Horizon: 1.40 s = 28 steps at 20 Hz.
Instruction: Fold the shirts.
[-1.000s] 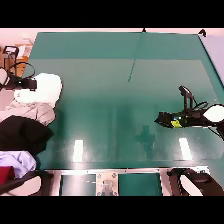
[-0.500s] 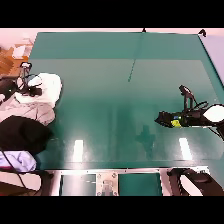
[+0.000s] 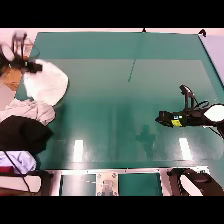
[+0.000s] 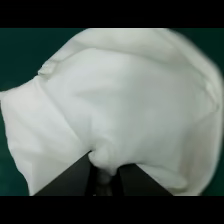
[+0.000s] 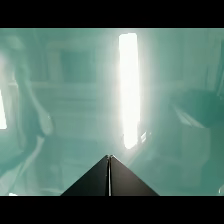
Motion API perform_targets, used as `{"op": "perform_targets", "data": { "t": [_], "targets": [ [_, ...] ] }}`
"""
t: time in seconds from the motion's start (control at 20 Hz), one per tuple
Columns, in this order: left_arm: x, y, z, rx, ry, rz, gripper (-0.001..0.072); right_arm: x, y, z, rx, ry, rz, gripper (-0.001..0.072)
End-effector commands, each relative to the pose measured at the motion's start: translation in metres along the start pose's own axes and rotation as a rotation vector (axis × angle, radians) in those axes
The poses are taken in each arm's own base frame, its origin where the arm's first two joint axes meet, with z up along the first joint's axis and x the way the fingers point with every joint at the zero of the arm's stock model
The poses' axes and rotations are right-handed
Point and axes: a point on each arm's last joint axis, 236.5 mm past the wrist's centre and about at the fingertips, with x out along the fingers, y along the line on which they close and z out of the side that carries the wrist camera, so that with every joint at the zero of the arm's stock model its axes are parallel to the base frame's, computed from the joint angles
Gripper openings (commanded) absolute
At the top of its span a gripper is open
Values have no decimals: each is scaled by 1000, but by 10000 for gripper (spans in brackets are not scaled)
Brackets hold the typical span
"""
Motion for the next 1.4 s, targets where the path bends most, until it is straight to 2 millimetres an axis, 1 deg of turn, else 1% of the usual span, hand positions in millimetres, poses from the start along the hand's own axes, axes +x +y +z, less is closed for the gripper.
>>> {"op": "perform_targets", "data": {
  "t": [0.0,0.05,0.1,0.2,0.25,0.3,0.35,0.4,0.45,0.5,0.55,0.6,0.65,0.7,0.75,0.8,0.85,0.95,1.0,1.05,1.1,1.15,1.2,1.25,1.3,1.35],
  "targets": [
    [-102,-127,54,49,-150,-313,22,-9,-2,13,15,-35,-1,15],
    [-119,-163,52,75,-151,-394,22,-15,-4,20,26,-53,-3,15],
    [-132,-201,42,99,-124,-483,22,-22,-6,27,29,-73,-5,14],
    [-144,-266,14,132,-46,-617,23,-32,-9,36,16,-97,-11,14],
    [-145,-295,0,152,-25,-659,23,-36,-10,40,20,-108,-13,15],
    [-141,-323,-16,181,-6,-690,23,-38,-11,42,22,-115,-14,14],
    [-132,-347,-33,203,18,-711,24,-38,-12,42,24,-115,-15,15],
    [-120,-369,-53,213,54,-727,24,-37,-12,42,21,-111,-15,15],
    [-107,-386,-71,209,94,-735,28,-36,-13,42,19,-109,-16,15],
    [-95,-400,-88,210,138,-747,315,-36,-13,42,20,-108,-16,25],
    [-88,-408,-100,175,191,-756,655,-35,-13,42,21,-106,-17,92],
    [-85,-408,-103,122,229,-754,720,-35,-15,43,27,-105,-18,176],
    [-84,-399,-100,111,240,-746,720,-35,-17,45,37,-107,-18,232],
    [-85,-383,-93,100,258,-734,720,-37,-20,50,49,-116,-21,249],
    [-84,-361,-84,81,277,-716,720,-40,-23,56,61,-126,-26,323],
    [-83,-337,-76,57,295,-695,720,-41,-27,63,57,-131,-28,352],
    [-77,-311,-72,19,318,-668,720,-40,-30,69,58,-130,-22,357],
    [-56,-262,-75,-76,364,-600,720,-24,-28,74,83,-84,35,371],
    [-41,-243,-83,-128,383,-573,720,-11,-27,73,86,-44,65,370],
    [-23,-229,-97,-175,404,-546,720,3,-26,71,89,-4,90,370],
    [-6,-220,-112,-211,416,-522,720,18,-27,67,96,42,108,370],
    [14,-217,-128,-237,420,-503,720,32,-27,63,109,83,127,369],
    [31,-220,-140,-245,417,-503,720,47,-26,60,129,120,156,369],
    [45,-232,-149,-270,422,-546,720,62,-21,59,152,149,199,368],
    [54,-248,-150,-310,423,-615,720,74,-16,58,171,170,240,367],
    [63,-263,-147,-360,411,-681,720,83,-12,58,186,184,277,365]
  ]
}}
